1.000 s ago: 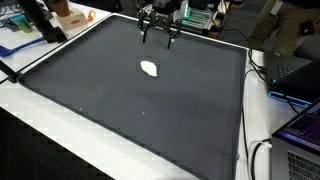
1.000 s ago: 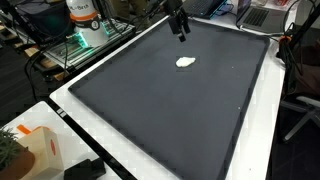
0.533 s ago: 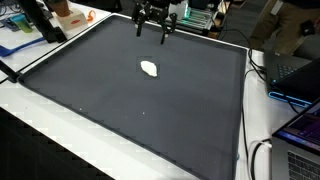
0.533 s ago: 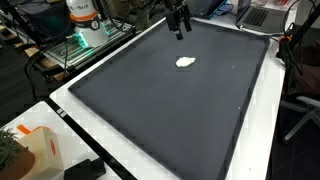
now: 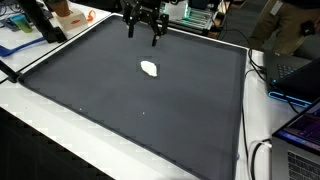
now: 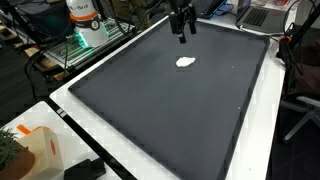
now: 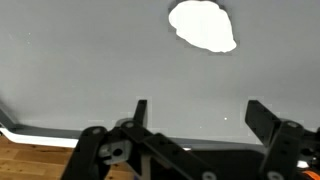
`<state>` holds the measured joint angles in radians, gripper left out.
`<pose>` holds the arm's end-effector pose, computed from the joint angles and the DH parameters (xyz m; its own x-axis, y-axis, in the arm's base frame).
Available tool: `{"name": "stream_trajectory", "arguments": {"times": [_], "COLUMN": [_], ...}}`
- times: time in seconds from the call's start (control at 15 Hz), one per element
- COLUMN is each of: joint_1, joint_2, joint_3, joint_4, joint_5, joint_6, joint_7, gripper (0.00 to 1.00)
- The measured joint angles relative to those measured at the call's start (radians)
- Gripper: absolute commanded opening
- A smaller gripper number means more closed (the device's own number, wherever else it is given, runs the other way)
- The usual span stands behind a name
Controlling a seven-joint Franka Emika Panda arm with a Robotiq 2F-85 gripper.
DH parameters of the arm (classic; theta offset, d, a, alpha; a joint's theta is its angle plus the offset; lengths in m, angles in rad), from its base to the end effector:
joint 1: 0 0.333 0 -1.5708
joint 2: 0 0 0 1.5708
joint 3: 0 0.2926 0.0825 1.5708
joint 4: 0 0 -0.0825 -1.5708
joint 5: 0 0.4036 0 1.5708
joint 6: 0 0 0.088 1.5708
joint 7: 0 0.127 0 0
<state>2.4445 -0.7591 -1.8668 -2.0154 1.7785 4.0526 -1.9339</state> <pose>0.5068 0.1123 0.2550 0.9036 0.0821 0.4205 0.0544 -0.9955 0.0774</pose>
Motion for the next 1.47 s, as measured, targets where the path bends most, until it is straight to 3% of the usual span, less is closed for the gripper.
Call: {"name": "stream_trajectory", "arguments": {"times": [0.27,0.67,1.07,1.47], "joint_1": [-0.001,0.001,0.0,0.001], "joint_2": [-0.048,-0.049,-0.105,-0.256], "joint_3": [0.007,0.014,0.013,0.048], "joint_4": [0.025,0.023,0.031,0.121], "joint_5": [-0.007,-0.058,-0.025,0.035], "joint_6": [0.006,0.007,0.019,0.176], "joint_7": [-0.023,0.042,0.053,0.008], "gripper": [1.0,1.0,1.0,1.0]}}
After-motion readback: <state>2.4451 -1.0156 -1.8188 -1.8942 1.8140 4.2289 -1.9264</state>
